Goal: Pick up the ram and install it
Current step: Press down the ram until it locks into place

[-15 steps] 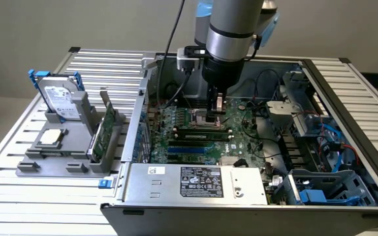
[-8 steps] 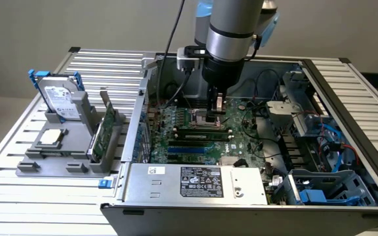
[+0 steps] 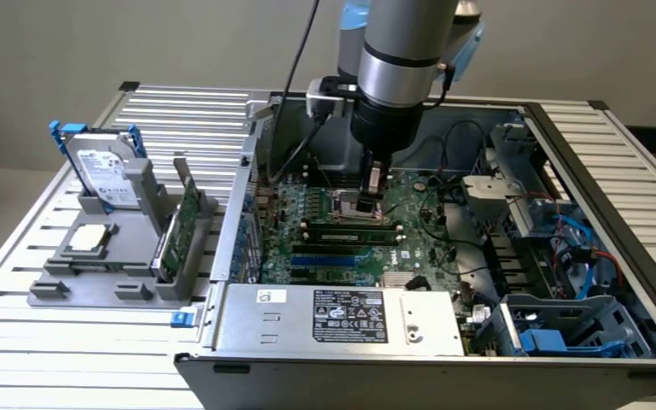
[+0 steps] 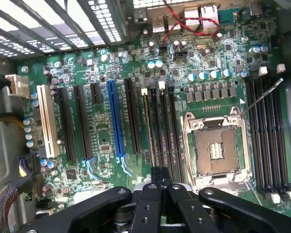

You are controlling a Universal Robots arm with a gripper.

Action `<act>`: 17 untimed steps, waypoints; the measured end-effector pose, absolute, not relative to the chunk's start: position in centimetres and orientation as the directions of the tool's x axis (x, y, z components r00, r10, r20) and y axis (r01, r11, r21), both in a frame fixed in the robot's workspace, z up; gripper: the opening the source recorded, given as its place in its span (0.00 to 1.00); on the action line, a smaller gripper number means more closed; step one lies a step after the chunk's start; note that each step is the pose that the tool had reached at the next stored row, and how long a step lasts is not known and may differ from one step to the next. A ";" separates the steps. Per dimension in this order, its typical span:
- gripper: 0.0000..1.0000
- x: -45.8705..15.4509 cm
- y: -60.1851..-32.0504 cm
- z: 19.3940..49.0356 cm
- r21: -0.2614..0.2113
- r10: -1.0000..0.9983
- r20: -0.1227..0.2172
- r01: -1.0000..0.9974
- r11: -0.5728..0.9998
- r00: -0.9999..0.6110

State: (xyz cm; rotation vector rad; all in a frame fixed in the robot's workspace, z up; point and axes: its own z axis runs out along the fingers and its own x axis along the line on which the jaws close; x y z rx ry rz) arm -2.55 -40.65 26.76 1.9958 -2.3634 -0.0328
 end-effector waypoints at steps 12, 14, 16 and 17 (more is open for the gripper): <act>0.11 -2.5 -40.7 26.7 0.045 -0.939 0.029 -0.938 0.344 -0.343; 0.11 -2.5 -40.7 26.7 0.044 -0.929 0.031 -0.928 0.369 -0.368; 0.11 -2.5 -40.7 26.7 0.043 -0.919 0.034 -0.918 0.394 -0.393; 0.11 -2.5 -40.7 26.7 0.043 -0.914 0.035 -0.913 0.406 -0.405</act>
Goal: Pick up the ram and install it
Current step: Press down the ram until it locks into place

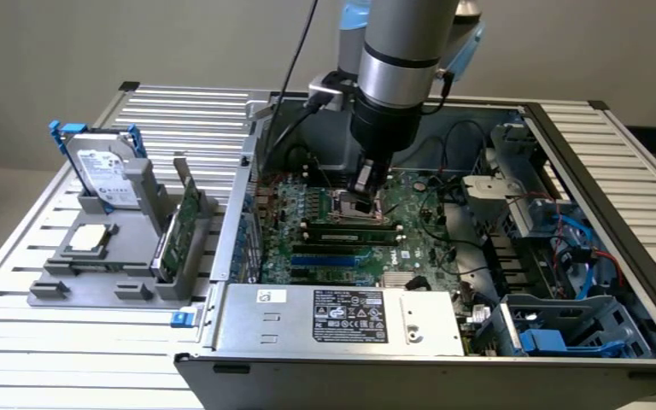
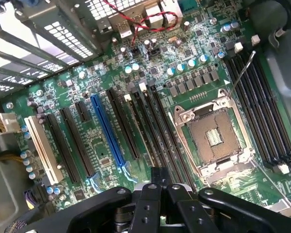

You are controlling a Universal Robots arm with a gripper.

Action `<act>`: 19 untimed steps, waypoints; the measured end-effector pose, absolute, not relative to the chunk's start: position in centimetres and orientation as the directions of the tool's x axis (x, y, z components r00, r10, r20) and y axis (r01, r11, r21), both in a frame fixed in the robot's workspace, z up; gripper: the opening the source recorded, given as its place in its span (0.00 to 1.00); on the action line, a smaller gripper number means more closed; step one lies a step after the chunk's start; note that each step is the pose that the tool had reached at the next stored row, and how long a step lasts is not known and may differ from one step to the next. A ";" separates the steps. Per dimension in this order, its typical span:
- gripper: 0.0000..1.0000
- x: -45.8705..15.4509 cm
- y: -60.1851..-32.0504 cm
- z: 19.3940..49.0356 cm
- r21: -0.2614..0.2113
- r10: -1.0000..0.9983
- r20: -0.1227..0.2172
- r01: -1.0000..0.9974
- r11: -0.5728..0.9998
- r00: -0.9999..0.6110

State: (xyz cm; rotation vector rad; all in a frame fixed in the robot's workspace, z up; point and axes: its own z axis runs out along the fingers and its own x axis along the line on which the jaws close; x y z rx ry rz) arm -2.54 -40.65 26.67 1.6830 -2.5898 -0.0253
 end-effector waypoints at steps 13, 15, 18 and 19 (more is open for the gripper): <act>0.11 -2.5 -40.7 26.4 0.032 -0.825 0.047 -0.825 0.564 -0.563; 0.11 -2.5 -40.7 26.4 0.030 -0.808 0.048 -0.807 0.589 -0.588; 0.11 -2.5 -40.7 26.3 0.029 -0.780 0.049 -0.780 0.625 -0.623; 0.11 -2.6 -40.7 26.3 0.028 -0.771 0.049 -0.770 0.637 -0.635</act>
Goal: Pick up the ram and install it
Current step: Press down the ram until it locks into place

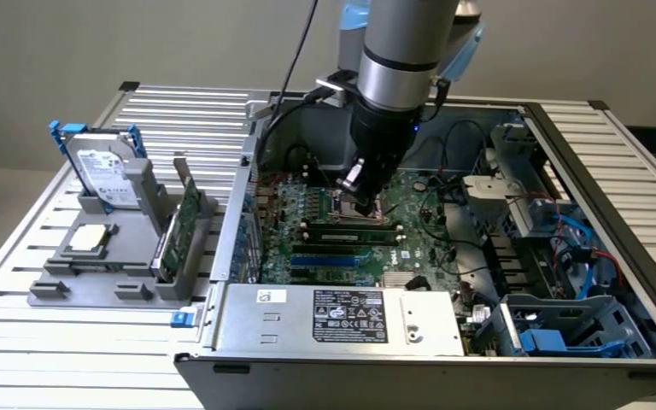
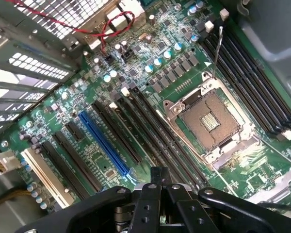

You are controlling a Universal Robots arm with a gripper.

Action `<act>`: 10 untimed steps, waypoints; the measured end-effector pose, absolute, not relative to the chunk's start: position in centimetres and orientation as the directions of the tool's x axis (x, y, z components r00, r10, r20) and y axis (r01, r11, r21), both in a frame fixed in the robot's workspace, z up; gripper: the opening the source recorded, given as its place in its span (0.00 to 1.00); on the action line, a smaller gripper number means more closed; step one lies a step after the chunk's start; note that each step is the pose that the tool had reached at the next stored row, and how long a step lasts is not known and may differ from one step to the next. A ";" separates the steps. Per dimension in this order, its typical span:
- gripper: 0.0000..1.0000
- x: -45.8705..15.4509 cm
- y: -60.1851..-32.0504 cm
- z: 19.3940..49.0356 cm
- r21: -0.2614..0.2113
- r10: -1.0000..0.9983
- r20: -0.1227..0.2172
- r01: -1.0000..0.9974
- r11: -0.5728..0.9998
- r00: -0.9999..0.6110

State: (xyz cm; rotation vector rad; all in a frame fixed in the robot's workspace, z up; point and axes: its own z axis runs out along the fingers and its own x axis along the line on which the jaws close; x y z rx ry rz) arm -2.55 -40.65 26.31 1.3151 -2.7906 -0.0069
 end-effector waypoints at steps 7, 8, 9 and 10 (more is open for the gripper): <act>0.11 -2.5 -40.7 26.2 0.027 -0.694 0.050 -0.694 0.720 -0.718; 0.11 -2.5 -40.7 26.1 0.027 -0.682 0.050 -0.682 0.731 -0.729; 0.11 -2.5 -40.7 26.1 0.026 -0.670 0.050 -0.670 0.742 -0.740; 0.11 -2.5 -40.7 26.1 0.026 -0.658 0.050 -0.658 0.753 -0.751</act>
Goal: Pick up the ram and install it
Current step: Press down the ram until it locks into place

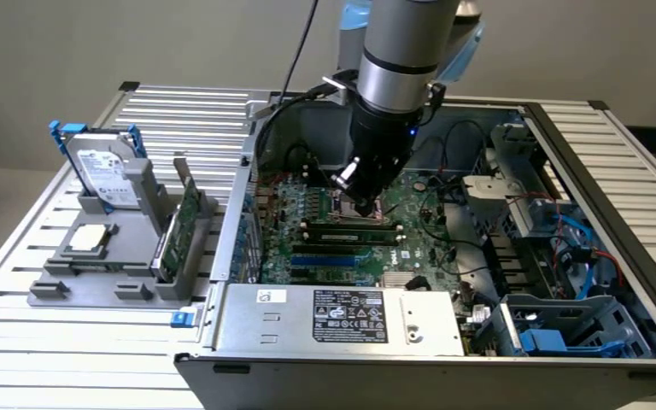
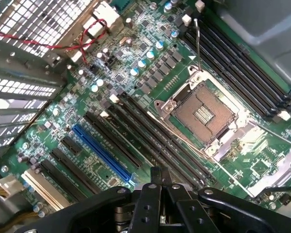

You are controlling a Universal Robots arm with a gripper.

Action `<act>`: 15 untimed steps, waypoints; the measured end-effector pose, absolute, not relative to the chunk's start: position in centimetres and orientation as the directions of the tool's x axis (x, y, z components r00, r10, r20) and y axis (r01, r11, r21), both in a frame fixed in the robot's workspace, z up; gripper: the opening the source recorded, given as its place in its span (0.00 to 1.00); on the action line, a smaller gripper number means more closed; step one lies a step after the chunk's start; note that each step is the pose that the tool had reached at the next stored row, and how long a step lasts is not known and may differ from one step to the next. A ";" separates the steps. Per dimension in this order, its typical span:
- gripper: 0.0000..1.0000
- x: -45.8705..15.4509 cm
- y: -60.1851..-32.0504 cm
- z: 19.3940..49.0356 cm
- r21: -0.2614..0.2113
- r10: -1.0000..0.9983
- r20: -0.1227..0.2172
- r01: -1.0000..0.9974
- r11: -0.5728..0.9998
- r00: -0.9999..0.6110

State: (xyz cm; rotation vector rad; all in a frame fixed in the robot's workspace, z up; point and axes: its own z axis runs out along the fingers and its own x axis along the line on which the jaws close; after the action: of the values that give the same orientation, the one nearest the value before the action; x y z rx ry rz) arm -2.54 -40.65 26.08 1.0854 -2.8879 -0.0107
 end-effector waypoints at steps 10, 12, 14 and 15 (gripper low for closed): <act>0.11 -2.5 -40.7 25.8 0.025 -0.524 0.051 -0.524 0.851 -0.850; 0.11 -2.5 -40.7 25.8 0.025 -0.493 0.051 -0.493 0.870 -0.868; 0.11 -2.5 -40.7 25.7 0.025 -0.460 0.051 -0.460 0.888 -0.886; 0.11 -2.5 -40.7 25.7 0.025 -0.444 0.051 -0.444 0.896 -0.894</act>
State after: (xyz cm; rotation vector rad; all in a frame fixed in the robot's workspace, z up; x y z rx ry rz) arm -2.55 -40.65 25.65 0.7045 -3.0048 -0.0203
